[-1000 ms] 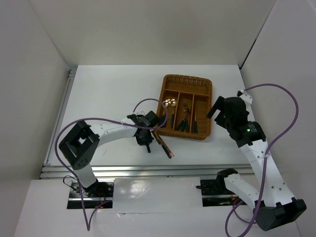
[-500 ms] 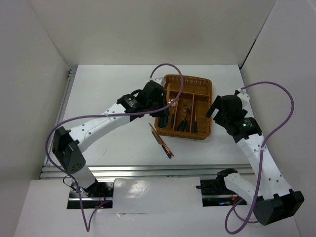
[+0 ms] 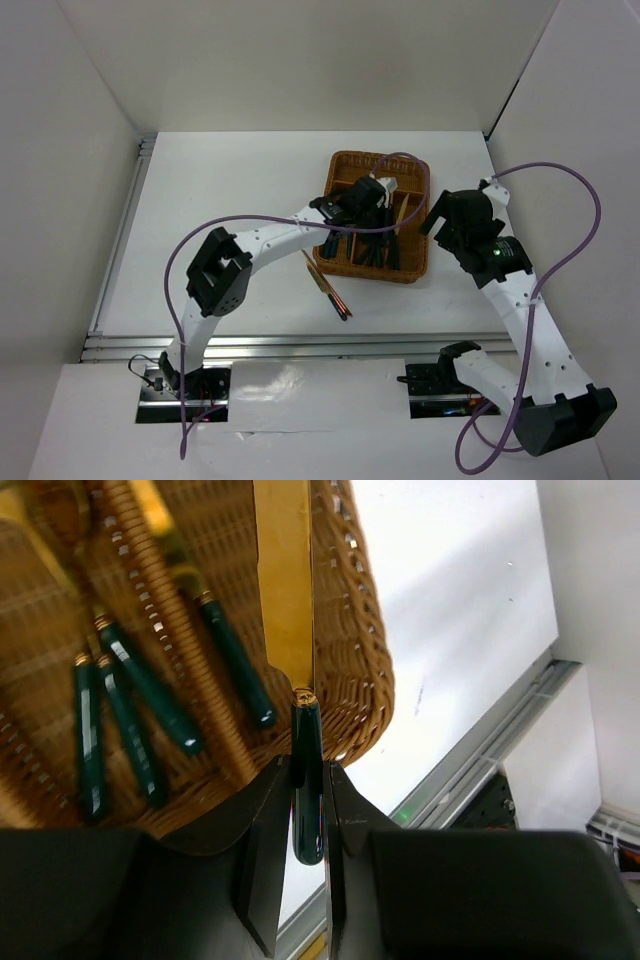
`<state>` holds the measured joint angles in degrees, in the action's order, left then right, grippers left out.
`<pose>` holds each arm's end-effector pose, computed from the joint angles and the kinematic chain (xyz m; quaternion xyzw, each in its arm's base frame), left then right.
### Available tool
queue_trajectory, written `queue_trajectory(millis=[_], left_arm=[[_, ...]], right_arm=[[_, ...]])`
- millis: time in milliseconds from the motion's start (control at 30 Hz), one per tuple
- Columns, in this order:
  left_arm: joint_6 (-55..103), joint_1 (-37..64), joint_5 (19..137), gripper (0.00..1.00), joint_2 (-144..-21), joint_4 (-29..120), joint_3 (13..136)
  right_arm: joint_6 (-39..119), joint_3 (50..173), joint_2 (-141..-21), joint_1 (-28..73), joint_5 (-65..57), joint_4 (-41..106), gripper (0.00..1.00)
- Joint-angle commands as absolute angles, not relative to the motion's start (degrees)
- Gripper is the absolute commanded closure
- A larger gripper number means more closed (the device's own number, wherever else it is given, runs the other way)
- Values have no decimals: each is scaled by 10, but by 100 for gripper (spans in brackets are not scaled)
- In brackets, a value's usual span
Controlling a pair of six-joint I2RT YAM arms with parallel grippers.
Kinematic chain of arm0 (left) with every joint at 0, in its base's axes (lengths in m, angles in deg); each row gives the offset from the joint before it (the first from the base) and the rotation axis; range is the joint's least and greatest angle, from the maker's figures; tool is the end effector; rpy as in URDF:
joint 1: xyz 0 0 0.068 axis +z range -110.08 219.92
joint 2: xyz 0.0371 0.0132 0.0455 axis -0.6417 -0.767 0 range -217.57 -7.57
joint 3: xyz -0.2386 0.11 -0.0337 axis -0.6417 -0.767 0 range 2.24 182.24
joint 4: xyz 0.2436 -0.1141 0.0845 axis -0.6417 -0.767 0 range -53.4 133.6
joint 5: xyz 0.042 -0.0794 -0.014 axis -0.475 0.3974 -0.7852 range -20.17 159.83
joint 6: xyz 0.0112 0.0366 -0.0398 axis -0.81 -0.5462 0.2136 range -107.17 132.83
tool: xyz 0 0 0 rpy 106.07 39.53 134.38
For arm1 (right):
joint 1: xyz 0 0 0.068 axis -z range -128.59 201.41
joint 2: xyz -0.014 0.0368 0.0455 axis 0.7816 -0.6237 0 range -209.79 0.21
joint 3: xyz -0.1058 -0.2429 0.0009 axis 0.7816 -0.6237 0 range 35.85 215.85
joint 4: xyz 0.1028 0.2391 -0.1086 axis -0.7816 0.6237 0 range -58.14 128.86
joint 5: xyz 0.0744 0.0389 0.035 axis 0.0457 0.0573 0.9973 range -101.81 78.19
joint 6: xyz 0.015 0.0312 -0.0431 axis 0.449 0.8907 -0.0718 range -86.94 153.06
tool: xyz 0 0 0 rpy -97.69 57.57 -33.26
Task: Sort the eating utensils into containers
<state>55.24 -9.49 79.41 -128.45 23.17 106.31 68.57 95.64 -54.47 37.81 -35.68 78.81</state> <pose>0.3287 -0.3931 0.2462 0.0915 0.8888 -0.3701 0.2544 0.2109 0.0354 0.3334 0.2526 0.8609 -0.0059 0.4415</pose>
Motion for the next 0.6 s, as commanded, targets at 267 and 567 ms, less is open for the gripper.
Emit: queue_trajectory(millis=[267,567], left_arm=[[613,-94,823,65,-1329,336,1096],[613,-94,794,41,-1327,305,1102]], right_arm=[[687,971,-526,381,-369,787,0],[687,977,-515,381,-369,787,0]])
